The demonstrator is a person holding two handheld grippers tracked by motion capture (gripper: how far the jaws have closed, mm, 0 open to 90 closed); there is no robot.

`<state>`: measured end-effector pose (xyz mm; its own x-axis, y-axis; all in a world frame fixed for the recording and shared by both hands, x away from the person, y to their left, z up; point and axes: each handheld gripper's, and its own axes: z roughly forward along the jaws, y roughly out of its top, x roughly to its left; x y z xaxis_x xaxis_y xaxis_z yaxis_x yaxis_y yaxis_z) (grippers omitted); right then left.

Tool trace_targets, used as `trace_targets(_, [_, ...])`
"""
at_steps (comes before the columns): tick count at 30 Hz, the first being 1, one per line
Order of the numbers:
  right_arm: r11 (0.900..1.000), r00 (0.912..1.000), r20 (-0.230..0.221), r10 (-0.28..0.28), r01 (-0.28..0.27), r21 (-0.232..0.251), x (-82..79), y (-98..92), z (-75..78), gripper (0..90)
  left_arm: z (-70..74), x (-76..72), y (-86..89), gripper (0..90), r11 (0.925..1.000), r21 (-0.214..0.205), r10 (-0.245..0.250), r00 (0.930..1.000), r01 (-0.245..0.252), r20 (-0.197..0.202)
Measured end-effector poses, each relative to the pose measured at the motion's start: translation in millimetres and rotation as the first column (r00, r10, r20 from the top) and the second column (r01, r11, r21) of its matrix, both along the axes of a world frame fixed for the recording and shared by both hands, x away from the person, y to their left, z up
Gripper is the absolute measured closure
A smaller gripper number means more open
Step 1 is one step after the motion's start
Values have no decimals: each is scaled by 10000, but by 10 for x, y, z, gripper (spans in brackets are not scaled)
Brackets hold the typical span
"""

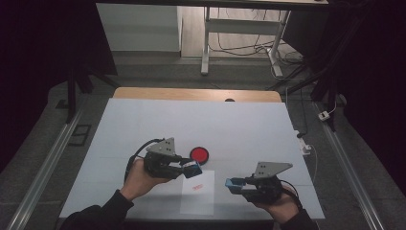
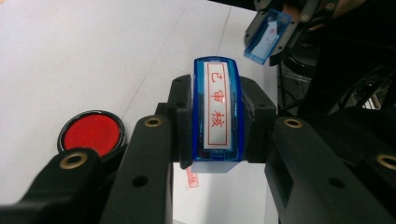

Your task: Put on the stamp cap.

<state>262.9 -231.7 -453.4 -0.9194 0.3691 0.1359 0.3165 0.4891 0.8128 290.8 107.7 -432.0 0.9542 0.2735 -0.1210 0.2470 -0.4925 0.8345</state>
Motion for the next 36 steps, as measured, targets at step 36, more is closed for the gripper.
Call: trace_targets(36, [9720, 9758, -156, 2182, -2158, 932, 304, 641, -128, 681, 97, 29, -19, 696, 9890, -299, -1427, 9875, 1449, 665])
